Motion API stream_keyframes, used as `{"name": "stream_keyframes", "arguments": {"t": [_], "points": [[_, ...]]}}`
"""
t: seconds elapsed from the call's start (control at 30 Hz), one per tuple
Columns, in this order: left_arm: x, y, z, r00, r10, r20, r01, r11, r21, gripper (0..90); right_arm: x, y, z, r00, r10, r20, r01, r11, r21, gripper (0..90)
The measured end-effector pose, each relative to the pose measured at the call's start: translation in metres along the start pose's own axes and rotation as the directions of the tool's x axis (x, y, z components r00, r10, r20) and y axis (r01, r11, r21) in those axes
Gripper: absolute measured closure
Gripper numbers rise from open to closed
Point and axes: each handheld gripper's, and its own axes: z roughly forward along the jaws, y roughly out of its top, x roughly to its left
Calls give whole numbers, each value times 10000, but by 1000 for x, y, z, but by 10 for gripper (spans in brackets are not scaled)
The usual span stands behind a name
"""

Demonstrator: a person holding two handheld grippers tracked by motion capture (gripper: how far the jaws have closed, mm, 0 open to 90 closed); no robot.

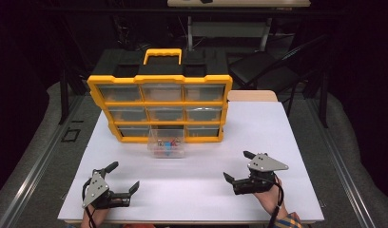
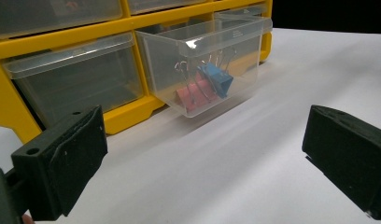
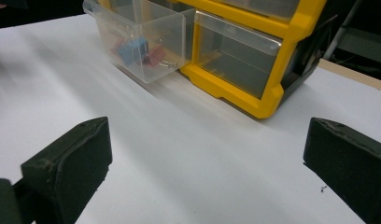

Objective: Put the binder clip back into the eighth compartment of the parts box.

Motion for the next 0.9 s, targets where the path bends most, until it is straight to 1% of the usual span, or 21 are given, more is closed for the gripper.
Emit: {"name": "stream_keyframes", "arguments": {"t": [0.17, 0.27, 0.3, 0.37, 0.47, 0.57, 0.63, 0.73, 0.8, 0.9], "points": [[0, 0, 1, 10000, 5, 10, -5, 10000, 12, 0, -1, -12, -6, 9998, 50, 181, -50, 10000, -26, 5], [0, 0, 1, 10000, 6, 26, -6, 10000, 15, 0, -2, -19, -10, 9995, -18, 304, 23, 9999, -158, 5], [0, 0, 1, 10000, 1, 30, -1, 10000, 13, 0, -2, -21, -11, 9994, -24, 344, 33, 9996, -275, 5], [0, 0, 0, 10000, -1, 40, 1, 10000, 12, 0, -2, -26, -14, 9994, -55, 333, 68, 9992, -393, 6], [0, 0, 0, 10000, 3, 52, -3, 10000, 0, 0, -1, -34, -16, 9989, -315, 336, 334, 9978, -573, 6], [1, 0, 2, 10000, 7, 76, -7, 10000, 41, 0, 1, -41, -17, 9975, -584, 409, 606, 9966, -553, 5], [0, 0, 3, 10000, 3, 91, -3, 10000, 68, 0, 1, -45, -18, 9973, -639, 366, 659, 9962, -563, 5], [1, 0, 2, 9999, 24, 108, -24, 10000, 40, 0, 0, -48, -20, 9976, -547, 423, 575, 9960, -680, 3], [1, 0, 1, 9999, 51, 93, -51, 10000, 53, 0, 0, -47, -20, 9972, -627, 405, 658, 9946, -808, 3], [1, 0, 2, 10000, 39, 58, -40, 10000, 72, 0, 0, -47, -20, 9970, -687, 363, 716, 9939, -840, 0]]}}
